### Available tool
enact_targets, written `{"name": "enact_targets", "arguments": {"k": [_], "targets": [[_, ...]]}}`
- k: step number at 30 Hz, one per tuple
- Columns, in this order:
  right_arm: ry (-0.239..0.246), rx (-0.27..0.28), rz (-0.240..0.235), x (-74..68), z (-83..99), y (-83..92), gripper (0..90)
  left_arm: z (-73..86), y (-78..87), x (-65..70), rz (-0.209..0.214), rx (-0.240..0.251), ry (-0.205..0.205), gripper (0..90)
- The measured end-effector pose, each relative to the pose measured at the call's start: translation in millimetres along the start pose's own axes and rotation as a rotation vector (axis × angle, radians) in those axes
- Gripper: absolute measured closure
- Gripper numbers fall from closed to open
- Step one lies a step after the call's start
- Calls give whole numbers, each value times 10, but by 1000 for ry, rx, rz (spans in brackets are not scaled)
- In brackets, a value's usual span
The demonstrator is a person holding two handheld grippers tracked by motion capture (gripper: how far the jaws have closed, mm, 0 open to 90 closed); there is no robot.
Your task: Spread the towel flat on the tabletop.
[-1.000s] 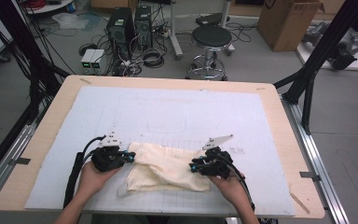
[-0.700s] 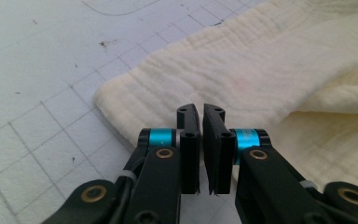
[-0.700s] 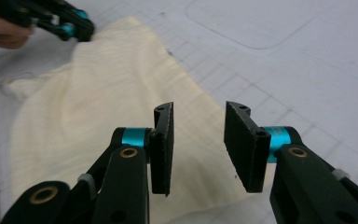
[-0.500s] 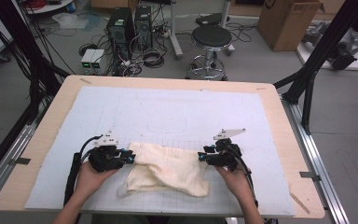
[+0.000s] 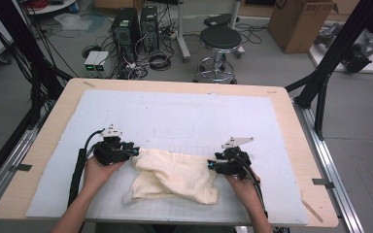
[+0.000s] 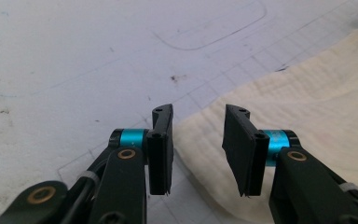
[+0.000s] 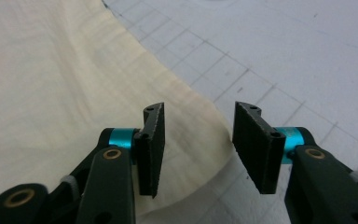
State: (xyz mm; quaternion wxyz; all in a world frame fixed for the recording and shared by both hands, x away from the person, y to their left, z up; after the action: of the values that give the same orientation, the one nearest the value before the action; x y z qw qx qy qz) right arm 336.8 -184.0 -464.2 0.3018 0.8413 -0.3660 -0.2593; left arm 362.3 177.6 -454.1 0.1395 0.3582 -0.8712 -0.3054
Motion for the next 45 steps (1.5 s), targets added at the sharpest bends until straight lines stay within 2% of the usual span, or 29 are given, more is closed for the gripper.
{"name": "enact_targets", "arguments": {"k": [3, 5, 7, 10, 11, 16, 19, 21, 25, 33, 35, 41, 45], "targets": [[5, -7, -13, -8, 26, 7, 534, 43, -61, -15, -3, -47, -14, 629], [10, -19, -4, -10, 39, -1, 544, 66, -95, -15, -3, -67, -21, 629], [20, -28, 13, -23, 45, -7, 570, 61, -96, -10, -6, -62, -17, 635], [41, -27, 38, -33, 43, -13, 629, 62, -99, 16, -32, -75, -60, 652], [46, -28, 32, -44, 42, -13, 666, 60, -97, 31, -41, -79, -78, 670], [53, -37, -10, -61, 35, -24, 825, 56, -113, 97, -25, -66, -91, 832], [46, -39, -38, -46, 25, -32, 845, 55, -107, 99, -18, -66, -94, 865], [50, -36, -38, -42, 12, -33, 848, 46, -82, 93, -19, -60, -95, 870], [51, -18, -48, -47, -30, -21, 849, -1, -24, 87, -12, -13, -72, 872], [75, 10, -46, -49, -210, 57, 849, -32, 26, 32, -14, 27, -39, 875], [76, 15, -52, -46, -247, 59, 849, -63, 50, 4, -30, 56, -19, 875], [85, 24, -45, -1, -417, 16, 849, -179, 91, -141, -69, 81, 5, 875], [74, 38, -33, 97, -606, -32, 849, -315, 69, -274, -102, 91, 22, 875]]}}
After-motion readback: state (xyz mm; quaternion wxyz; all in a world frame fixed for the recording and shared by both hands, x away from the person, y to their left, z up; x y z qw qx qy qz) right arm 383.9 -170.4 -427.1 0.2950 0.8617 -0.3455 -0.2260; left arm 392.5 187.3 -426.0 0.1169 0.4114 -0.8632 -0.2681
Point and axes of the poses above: each handheld gripper's, and its own axes: y roughly backward along the jaws, z roughly out of its underside, x roughly to its right, the point moved 4 cm from there along -y, roughly forward along the jaws, and after that the axes turned 9 degrees about -y, right-handed, at the moved point
